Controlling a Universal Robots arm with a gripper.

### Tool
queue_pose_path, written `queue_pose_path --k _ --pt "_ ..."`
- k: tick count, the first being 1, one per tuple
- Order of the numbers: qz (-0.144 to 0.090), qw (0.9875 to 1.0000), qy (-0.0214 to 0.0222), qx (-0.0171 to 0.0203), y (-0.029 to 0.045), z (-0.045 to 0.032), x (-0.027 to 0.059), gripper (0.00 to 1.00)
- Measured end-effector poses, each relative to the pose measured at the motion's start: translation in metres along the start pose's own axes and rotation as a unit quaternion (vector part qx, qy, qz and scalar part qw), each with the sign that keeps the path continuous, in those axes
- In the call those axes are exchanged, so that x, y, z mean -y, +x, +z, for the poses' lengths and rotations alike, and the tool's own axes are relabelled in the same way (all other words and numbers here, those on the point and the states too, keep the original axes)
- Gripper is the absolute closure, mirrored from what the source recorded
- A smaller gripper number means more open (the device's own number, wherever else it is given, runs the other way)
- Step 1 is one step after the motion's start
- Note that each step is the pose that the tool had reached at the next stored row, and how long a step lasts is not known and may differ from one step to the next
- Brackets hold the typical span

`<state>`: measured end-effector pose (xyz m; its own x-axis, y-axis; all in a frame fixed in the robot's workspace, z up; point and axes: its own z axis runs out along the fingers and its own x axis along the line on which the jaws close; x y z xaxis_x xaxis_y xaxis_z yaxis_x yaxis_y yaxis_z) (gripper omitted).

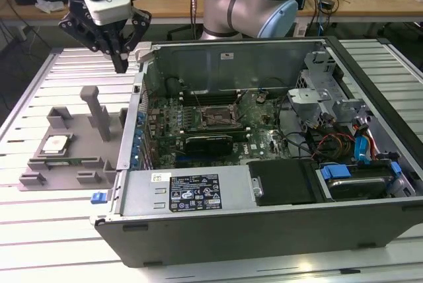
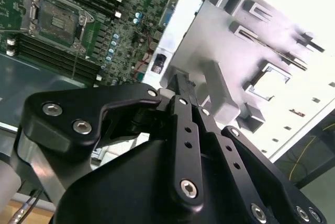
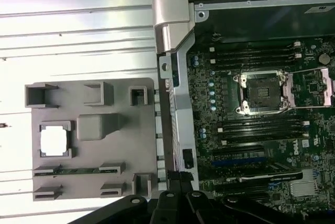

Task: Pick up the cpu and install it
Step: 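Reach for the cpu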

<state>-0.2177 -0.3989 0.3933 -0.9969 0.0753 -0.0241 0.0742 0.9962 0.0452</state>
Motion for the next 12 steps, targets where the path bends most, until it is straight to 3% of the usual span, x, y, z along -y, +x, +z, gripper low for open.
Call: queue_pose_path --k 12 --pt "0.000 1.0000 0.0000 0.0002 0.0347 -0.0010 0.0026 0.89"
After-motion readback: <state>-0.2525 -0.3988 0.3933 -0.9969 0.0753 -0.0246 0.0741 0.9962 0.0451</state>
